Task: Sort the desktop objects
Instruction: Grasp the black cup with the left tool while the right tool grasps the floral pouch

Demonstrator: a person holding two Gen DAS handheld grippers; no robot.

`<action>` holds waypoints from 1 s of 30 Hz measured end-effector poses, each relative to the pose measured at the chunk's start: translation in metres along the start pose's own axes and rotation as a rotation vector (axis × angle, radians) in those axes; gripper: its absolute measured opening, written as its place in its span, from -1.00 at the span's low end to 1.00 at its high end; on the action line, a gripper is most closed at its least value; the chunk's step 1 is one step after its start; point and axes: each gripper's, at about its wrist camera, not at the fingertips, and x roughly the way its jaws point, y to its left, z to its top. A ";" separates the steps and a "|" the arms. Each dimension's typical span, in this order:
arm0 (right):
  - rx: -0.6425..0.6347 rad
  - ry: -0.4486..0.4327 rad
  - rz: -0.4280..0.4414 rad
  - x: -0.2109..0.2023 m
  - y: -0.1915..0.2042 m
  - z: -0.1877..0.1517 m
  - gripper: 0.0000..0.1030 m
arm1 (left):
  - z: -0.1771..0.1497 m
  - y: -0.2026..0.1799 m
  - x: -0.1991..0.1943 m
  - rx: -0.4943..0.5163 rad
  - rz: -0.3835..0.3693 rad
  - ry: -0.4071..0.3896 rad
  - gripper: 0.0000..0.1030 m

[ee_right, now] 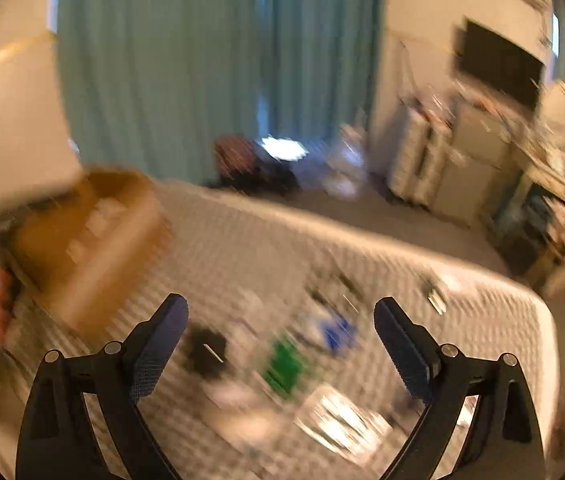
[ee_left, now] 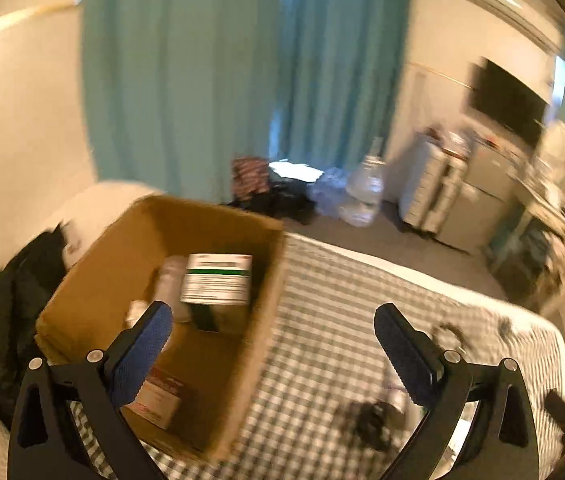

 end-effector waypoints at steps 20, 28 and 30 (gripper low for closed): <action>0.371 0.132 -0.072 0.024 -0.145 -0.050 0.84 | -0.093 -0.114 0.058 0.098 -0.105 0.376 1.00; 0.366 0.304 -0.155 0.085 -0.154 -0.069 0.83 | -0.122 -0.128 0.103 0.200 -0.020 0.434 1.00; 0.364 0.333 -0.178 0.094 -0.154 -0.073 0.78 | -0.127 -0.128 0.112 0.201 -0.029 0.451 1.00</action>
